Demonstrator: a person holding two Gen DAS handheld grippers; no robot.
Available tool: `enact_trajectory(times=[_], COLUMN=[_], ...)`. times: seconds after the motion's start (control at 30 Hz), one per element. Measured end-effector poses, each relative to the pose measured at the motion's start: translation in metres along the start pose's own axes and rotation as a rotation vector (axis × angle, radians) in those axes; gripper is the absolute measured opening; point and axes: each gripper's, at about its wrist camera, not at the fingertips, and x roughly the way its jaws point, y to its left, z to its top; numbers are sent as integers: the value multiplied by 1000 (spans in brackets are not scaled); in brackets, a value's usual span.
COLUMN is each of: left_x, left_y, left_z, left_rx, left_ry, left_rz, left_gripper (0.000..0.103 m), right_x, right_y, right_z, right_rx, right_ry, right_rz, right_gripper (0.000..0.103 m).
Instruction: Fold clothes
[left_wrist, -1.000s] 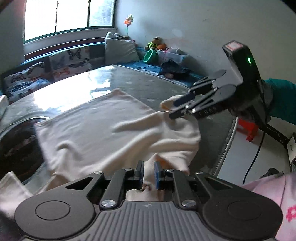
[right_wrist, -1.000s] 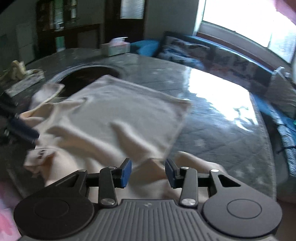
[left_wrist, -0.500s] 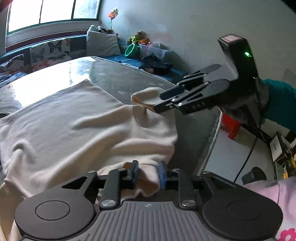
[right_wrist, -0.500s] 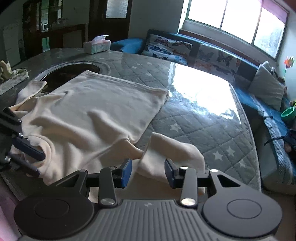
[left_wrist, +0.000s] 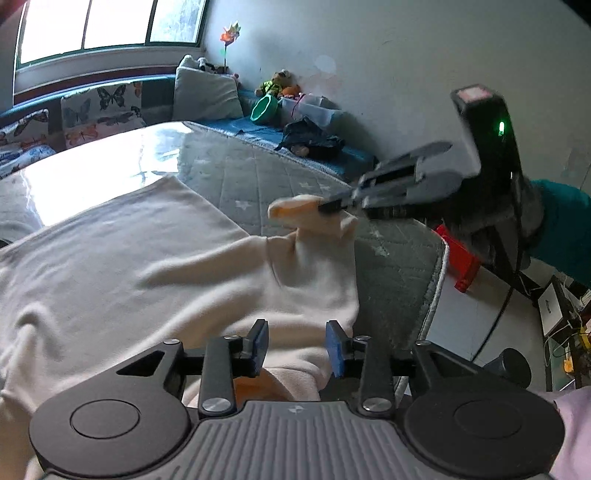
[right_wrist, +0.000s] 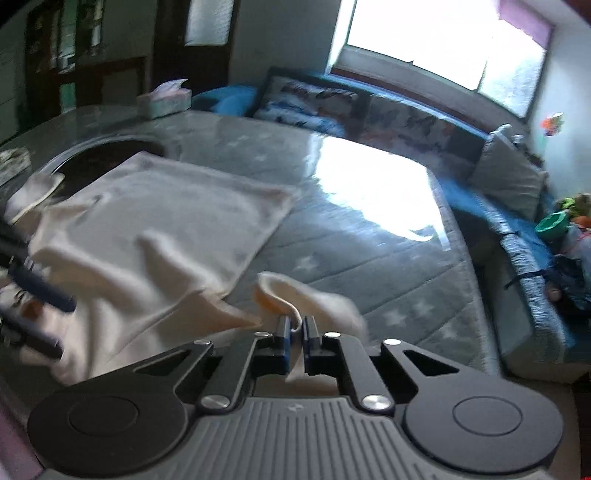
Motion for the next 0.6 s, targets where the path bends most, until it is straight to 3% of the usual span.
enact_trajectory(times=[0.2,0.4,0.5,0.6], left_x=[7,11,10,12], left_y=[-2,-3,-6,-7], left_z=[-5,-12,-13,-13], left_rx=[-6,-10,-3,-6], left_ry=[24,46,43,46], left_rz=[-24,-41,-57,-75], left_gripper=[39,43,44,45], right_x=[-7,1,4,5], right_y=[-42,-78,-85,-80], right_z=[1,-12,-18,-16], right_rx=[97,190,220,208], right_ry=[-48,7,18,10], right_rz=[-160,-302,-329,-283], right_gripper=[4,9,10,11])
